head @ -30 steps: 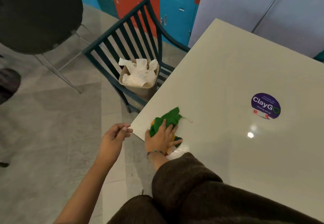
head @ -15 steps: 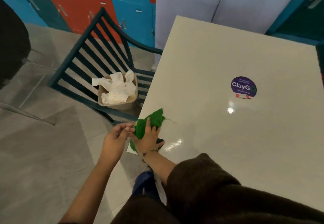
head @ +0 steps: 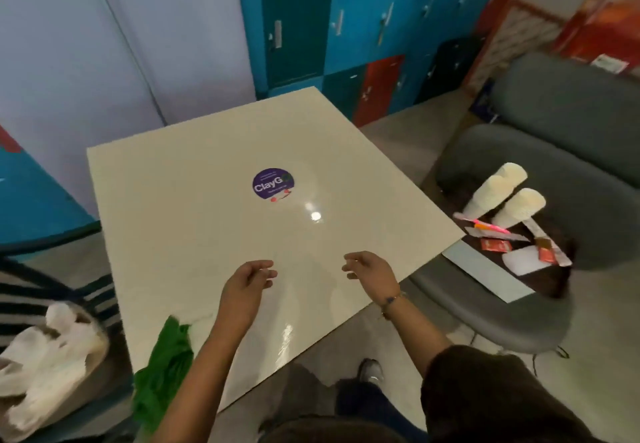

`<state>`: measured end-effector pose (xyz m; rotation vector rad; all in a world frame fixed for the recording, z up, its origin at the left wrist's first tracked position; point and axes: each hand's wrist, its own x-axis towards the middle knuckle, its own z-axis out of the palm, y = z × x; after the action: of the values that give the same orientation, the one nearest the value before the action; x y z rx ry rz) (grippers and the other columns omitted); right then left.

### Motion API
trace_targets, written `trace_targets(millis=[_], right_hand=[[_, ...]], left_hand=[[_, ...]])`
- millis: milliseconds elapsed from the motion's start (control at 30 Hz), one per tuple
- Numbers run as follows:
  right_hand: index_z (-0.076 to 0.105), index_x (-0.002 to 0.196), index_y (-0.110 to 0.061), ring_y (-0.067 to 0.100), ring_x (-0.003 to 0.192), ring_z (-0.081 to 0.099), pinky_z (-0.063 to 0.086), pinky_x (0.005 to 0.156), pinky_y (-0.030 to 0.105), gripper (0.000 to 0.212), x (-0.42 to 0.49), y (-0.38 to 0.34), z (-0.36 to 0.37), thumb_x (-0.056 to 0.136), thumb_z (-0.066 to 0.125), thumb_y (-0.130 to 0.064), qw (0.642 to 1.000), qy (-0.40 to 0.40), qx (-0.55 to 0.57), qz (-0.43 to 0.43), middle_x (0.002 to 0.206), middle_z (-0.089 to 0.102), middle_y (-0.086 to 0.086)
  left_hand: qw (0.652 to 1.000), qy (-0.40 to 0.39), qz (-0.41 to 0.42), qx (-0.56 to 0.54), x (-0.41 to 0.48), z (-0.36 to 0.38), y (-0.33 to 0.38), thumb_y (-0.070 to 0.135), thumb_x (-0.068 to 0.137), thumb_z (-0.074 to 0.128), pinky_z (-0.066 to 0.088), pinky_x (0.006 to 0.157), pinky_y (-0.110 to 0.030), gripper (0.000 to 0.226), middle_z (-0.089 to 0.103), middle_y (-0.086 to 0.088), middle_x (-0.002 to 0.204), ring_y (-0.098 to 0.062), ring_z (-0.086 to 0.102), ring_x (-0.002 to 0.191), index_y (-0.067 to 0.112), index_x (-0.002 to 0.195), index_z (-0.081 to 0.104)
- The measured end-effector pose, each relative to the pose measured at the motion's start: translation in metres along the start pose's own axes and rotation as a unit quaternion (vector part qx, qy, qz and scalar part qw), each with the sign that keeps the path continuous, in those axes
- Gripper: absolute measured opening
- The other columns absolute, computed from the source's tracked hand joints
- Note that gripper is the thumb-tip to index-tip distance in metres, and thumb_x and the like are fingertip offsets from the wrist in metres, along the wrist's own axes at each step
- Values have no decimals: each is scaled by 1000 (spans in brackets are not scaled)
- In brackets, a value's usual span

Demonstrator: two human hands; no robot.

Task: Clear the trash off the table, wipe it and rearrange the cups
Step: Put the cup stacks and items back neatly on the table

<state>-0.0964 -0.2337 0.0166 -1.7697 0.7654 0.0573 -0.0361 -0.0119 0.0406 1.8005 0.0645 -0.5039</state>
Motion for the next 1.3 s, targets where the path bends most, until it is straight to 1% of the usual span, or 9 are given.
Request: trace_targets(millis=[133,267,333,467,800,967,1033,1167,1300], right_hand=[[63,109,-3,15,78,62,51,66,15,21,-4,25,-87,94,49,-11,994,79,65,26,94,66,9],[65,104,0,6,75,64,55,76,21,21,7,55,-168,93,51,-12,987,128,87,45,85,68,8],[65,101,-1,-1,67,63,50,65,10,18,13,67,-211,93,52,-10,985,142,89,44,83,67,7],[64,100,3,20,87,65,52,61,9,17,26,95,-286,92,51,-6,976,160,135,57,83,65,6],[61,100,1,13,73,62,52,55,11,13,80,162,-378,91,52,-2,959,177,176,133,93,63,14],[57,109,-6,27,96,64,54,61,15,18,124,174,-401,91,54,-9,956,181,168,158,106,62,14],[53,116,-10,28,97,65,55,64,16,26,145,174,-414,90,58,-12,953,193,159,169,111,60,15],[46,127,-7,21,95,59,53,87,38,48,187,170,-442,84,67,-14,947,227,136,184,113,58,11],[37,137,-9,22,119,49,37,89,22,68,224,172,-462,80,73,-19,952,226,84,189,128,49,7]], left_hand=[[994,-85,45,49,12,81,34,13,94,45,45,75,-23,21,68,3,94,-12,65,88,21,101,63],[987,-138,54,56,20,177,59,11,94,46,46,75,-23,21,69,1,95,-13,65,87,22,98,63],[984,-162,51,50,21,231,69,10,94,46,46,76,-24,21,69,-1,94,-13,65,86,22,95,63],[976,-207,44,52,17,328,81,8,94,46,45,71,-20,21,68,-5,95,-14,64,83,18,96,63],[967,-230,6,108,47,452,94,11,94,48,48,96,-42,21,68,-8,99,-25,65,93,27,90,61],[965,-224,-24,133,92,507,97,14,91,55,50,96,-41,15,67,-8,108,-23,65,96,22,102,61],[963,-226,-30,146,114,532,100,13,88,60,50,94,-41,28,65,-8,111,-26,62,104,19,115,56],[956,-235,-55,168,156,578,115,9,81,68,43,94,-32,55,57,-5,123,-23,55,116,13,130,45],[954,-236,-74,166,197,608,112,6,75,75,40,105,-41,80,45,-12,142,-28,48,127,11,141,31]])
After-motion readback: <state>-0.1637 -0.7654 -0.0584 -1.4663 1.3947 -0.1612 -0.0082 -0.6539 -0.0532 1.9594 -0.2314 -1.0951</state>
